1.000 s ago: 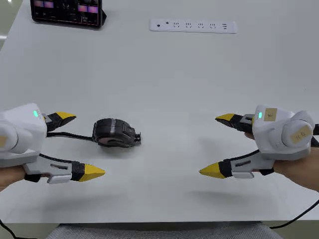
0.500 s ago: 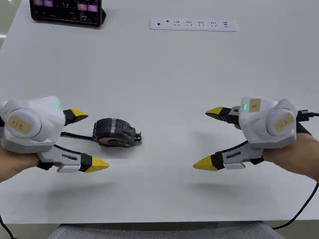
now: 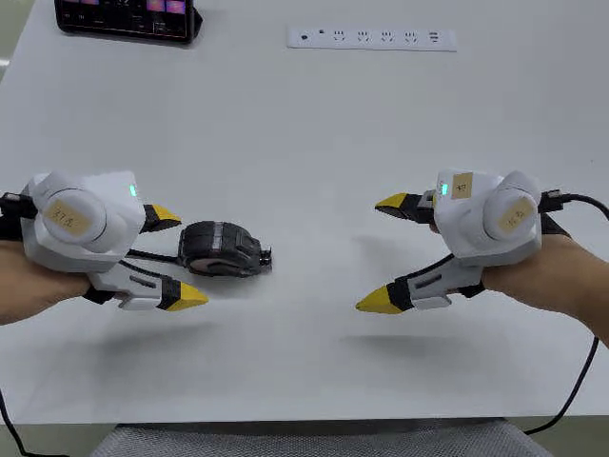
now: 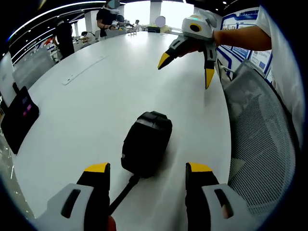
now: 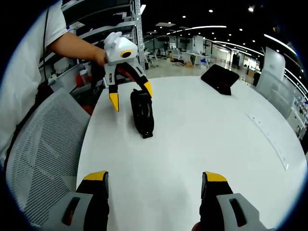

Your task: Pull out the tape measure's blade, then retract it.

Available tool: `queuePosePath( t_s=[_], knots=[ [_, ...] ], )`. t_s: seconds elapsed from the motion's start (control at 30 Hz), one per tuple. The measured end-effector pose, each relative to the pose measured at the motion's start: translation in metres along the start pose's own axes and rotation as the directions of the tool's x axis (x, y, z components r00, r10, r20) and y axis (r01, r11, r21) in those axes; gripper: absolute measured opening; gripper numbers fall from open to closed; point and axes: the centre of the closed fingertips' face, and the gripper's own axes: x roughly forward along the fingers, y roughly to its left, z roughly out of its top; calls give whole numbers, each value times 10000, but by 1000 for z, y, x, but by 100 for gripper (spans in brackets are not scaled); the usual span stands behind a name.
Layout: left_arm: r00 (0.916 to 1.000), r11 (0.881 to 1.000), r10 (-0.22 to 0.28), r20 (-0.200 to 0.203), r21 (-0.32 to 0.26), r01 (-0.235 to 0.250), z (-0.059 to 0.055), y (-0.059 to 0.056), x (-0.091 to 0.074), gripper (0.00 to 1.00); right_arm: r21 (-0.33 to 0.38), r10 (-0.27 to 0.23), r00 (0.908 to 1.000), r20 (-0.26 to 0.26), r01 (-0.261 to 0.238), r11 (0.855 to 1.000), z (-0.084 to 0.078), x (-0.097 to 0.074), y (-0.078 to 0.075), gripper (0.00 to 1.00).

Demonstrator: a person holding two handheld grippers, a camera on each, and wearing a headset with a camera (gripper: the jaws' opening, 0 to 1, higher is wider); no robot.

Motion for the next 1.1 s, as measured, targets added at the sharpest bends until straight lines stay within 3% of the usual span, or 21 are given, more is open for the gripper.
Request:
queuePosePath(
  t_s=[0.33, 0.6, 0.7, 1.1],
  knots=[
    [9985, 9985, -162, -516, 507, 189, -3, 4, 9, 46, 30, 84, 10000, -15, -84, 10000, -1, 2, 3, 77],
    [9968, 9960, -408, -688, 765, 460, -2, 3, 14, 39, 92, 158, 9999, 34, -158, 9998, -1, 4, 5, 76],
    [9959, 9928, -352, -838, 1116, 445, -3, 5, 15, 33, 121, 220, 9998, 35, -220, 9997, -2, 6, 7, 76],
    [9955, 9917, -374, -875, 1191, 478, -3, 6, 19, 29, 169, 320, 9995, 10, -321, 9993, -1, 9, 13, 75]
  ],
)
